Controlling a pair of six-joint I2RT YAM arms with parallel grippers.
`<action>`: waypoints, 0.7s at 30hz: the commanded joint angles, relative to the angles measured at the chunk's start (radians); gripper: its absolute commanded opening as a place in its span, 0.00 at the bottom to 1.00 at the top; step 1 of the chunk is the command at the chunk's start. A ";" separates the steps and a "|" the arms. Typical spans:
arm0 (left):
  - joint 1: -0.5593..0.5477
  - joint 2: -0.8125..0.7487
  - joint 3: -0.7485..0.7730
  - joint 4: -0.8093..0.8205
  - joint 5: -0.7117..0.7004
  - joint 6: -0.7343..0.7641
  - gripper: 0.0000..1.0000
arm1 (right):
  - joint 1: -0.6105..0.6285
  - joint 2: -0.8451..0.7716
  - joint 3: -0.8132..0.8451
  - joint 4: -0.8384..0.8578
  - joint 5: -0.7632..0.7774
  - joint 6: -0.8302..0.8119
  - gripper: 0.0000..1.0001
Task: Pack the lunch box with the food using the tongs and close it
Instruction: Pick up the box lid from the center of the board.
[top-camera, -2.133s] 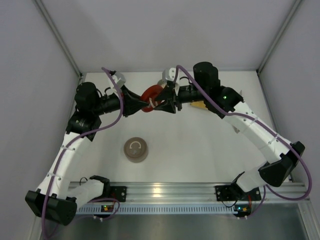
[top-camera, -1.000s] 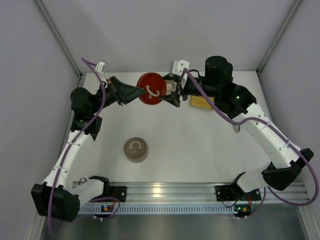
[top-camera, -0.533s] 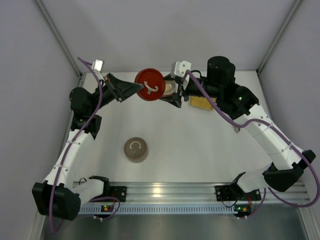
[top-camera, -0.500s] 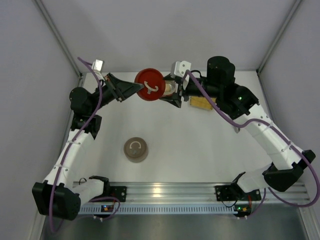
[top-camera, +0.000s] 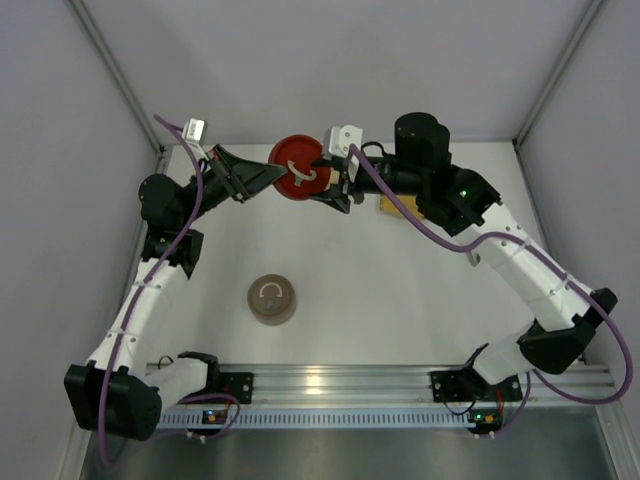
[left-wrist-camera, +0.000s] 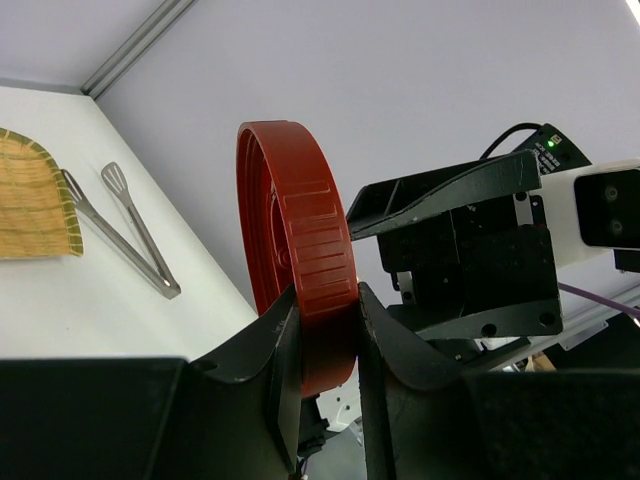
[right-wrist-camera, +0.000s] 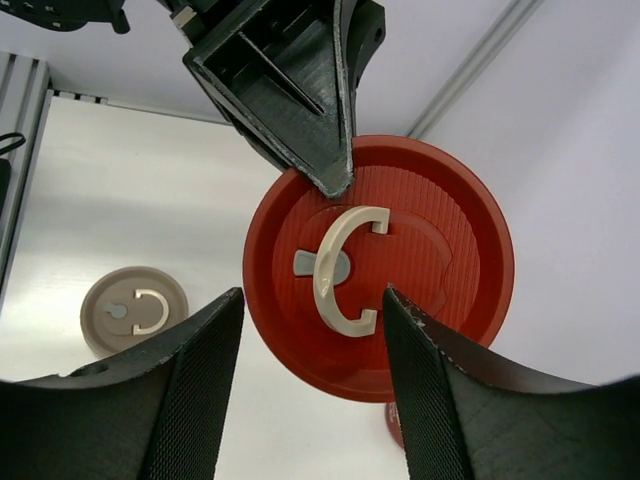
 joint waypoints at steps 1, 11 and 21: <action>0.005 -0.003 0.048 0.058 -0.009 -0.021 0.00 | 0.028 0.025 0.061 0.015 0.033 -0.027 0.56; 0.004 -0.011 0.045 0.058 0.003 -0.027 0.00 | 0.030 0.057 0.072 0.055 0.098 -0.010 0.37; 0.002 -0.015 0.028 0.051 0.008 -0.021 0.00 | 0.036 0.078 0.090 0.069 0.111 0.013 0.30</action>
